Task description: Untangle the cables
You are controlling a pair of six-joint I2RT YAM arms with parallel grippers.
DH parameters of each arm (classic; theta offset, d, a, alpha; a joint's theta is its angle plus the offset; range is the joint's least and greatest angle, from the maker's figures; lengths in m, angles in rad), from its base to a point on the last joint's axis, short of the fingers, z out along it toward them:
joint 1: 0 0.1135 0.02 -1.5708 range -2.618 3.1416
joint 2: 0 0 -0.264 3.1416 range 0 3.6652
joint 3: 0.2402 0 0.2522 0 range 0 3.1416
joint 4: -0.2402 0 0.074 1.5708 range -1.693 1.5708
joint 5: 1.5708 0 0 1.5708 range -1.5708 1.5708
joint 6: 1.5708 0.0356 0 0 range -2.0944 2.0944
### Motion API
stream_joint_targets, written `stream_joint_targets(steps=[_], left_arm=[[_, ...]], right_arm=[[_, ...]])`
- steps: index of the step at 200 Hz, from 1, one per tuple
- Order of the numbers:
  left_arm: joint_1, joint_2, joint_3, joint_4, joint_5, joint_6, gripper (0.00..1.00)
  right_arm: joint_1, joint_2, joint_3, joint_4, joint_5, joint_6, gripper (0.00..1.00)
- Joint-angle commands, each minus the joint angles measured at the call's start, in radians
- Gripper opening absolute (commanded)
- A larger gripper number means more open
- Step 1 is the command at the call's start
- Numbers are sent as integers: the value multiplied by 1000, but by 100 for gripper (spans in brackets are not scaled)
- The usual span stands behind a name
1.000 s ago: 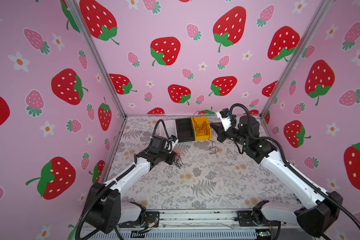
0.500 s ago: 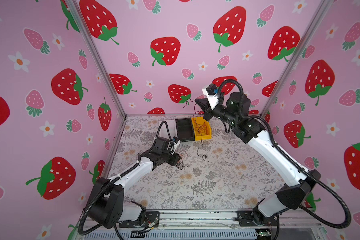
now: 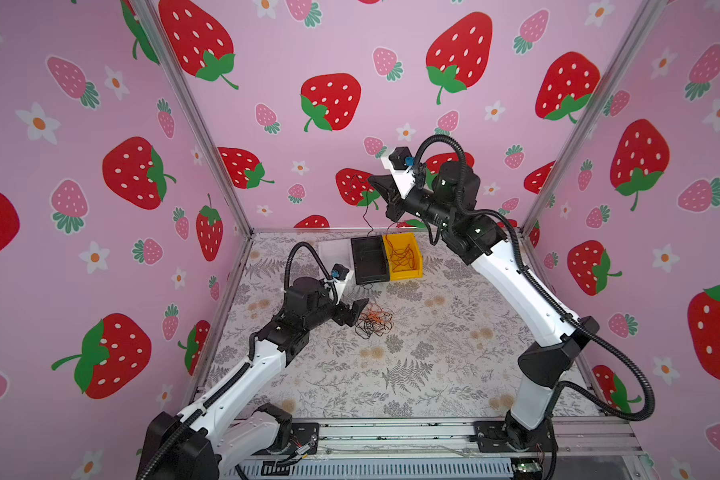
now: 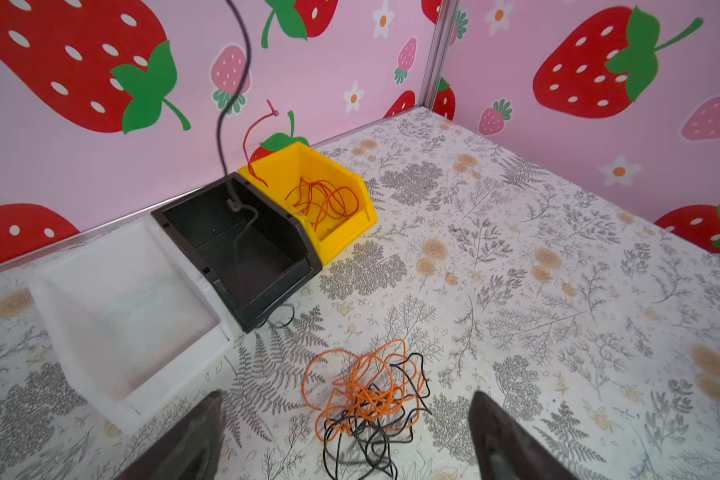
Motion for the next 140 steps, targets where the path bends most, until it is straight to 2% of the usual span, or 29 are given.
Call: stream_joint_targets(steps=[1,34,79,95,112,140], left_arm=[[-2,78,34,180,-109,27,99],[-2,219,84,344,-163,38,99],[-2,335,89,579,-141,-14,99],[-2,355,107,589,-63,-7,86],[-2,355,125,563,-10,3,52],[-2,334,117,569,-22,-1,21]], right_arm=[[13,10,46,-27,-37,-24,0],[20,15,62,-25,-67,2,0],[44,-3,66,-64,-72,-5,0],[48,-15,61,-80,-72,-10,0],[48,-34,44,-82,-58,-13,0],[48,-77,-14,-45,-43,-2,0]])
